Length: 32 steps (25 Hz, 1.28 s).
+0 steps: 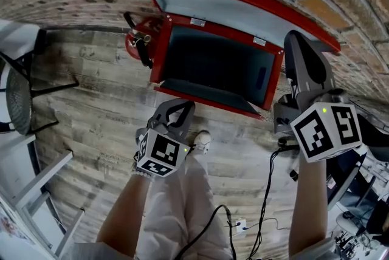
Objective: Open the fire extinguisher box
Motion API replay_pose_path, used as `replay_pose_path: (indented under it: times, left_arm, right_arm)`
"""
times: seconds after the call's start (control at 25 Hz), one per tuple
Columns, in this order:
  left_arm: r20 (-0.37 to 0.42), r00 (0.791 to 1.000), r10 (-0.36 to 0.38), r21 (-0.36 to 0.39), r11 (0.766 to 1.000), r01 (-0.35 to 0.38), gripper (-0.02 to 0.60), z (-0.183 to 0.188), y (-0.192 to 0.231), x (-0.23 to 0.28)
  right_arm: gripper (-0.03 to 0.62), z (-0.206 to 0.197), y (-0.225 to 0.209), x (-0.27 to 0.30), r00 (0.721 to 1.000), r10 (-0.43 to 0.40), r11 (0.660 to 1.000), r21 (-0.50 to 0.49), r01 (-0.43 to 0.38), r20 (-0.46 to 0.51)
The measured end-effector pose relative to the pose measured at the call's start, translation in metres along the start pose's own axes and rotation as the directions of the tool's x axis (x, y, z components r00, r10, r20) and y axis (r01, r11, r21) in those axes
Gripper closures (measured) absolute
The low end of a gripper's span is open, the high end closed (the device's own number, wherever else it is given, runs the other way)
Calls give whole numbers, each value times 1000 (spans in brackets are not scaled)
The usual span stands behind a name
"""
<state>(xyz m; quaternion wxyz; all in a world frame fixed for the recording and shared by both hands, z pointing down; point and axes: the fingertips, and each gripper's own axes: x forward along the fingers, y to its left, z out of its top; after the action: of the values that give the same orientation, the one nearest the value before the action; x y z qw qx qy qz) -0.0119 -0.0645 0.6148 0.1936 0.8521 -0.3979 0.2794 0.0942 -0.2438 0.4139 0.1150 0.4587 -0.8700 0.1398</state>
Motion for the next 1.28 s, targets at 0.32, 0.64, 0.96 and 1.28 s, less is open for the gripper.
replay_pose_path:
  times: [0.32, 0.64, 0.96, 1.28]
  left_arm:
    - [3, 1000, -1, 1, 1000, 1, 583, -1, 2, -1]
    - [3, 1000, -2, 2, 1000, 2, 583, -2, -1, -2]
    - [-1, 1000, -2, 2, 1000, 2, 583, -6, -4, -7]
    - [-1, 1000, 11, -4, 1000, -11, 583, -11, -4, -13]
  right_arm:
    - [589, -10, 12, 4, 999, 37, 999, -13, -37, -23]
    - [586, -58, 44, -3, 965, 194, 980, -1, -198, -177]
    - [551, -117, 84, -16, 872, 358, 931, 60, -359, -335]
    - [494, -172, 116, -30, 738, 467, 869, 97, -486, -486]
